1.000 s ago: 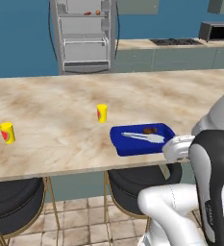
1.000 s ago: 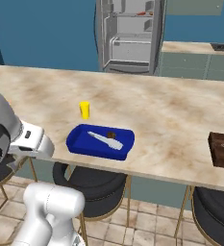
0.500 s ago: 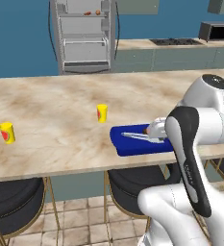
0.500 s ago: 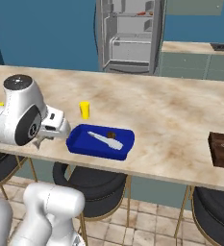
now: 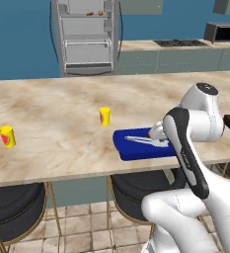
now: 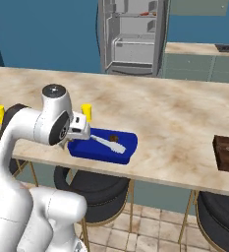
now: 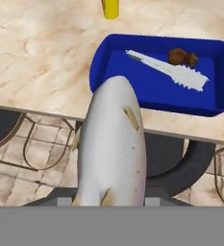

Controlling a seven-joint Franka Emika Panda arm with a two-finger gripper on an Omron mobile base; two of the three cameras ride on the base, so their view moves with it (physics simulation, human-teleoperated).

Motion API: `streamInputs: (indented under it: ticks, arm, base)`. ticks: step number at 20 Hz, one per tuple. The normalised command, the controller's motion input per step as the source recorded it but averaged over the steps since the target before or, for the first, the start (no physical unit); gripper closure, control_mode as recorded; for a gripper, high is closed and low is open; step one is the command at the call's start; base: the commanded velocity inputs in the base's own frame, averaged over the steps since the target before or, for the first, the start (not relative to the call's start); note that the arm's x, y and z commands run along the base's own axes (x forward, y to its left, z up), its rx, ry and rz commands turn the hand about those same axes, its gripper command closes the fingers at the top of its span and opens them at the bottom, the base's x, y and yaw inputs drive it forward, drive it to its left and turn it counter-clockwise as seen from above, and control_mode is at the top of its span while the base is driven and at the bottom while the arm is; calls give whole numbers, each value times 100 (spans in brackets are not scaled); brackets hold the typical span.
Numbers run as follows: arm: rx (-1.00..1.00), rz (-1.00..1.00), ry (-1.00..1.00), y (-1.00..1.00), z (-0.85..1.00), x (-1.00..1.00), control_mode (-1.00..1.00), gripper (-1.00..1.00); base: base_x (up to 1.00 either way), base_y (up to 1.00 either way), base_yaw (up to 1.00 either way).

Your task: Gather the carrot and onion from the fridge and place them on a tray on the dining counter. Then gather the chicken drumstick and fish from the fridge and place them on the other tray.

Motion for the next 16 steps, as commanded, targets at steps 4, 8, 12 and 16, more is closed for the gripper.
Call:
streamInputs:
  ticks: [4,8,12,16]
  arm:
    - [-4,12,6,-1,-31,76,-100,100]
    - [-5,12,8,0,-37,79,-100,100]
    - [-5,8,8,0,-44,72,-100,100]
    - [-5,0,8,-1,-40,54,-100,100]
  base:
    - [0,0,0]
    - [0,0,0]
    - [0,0,0]
    - [0,0,0]
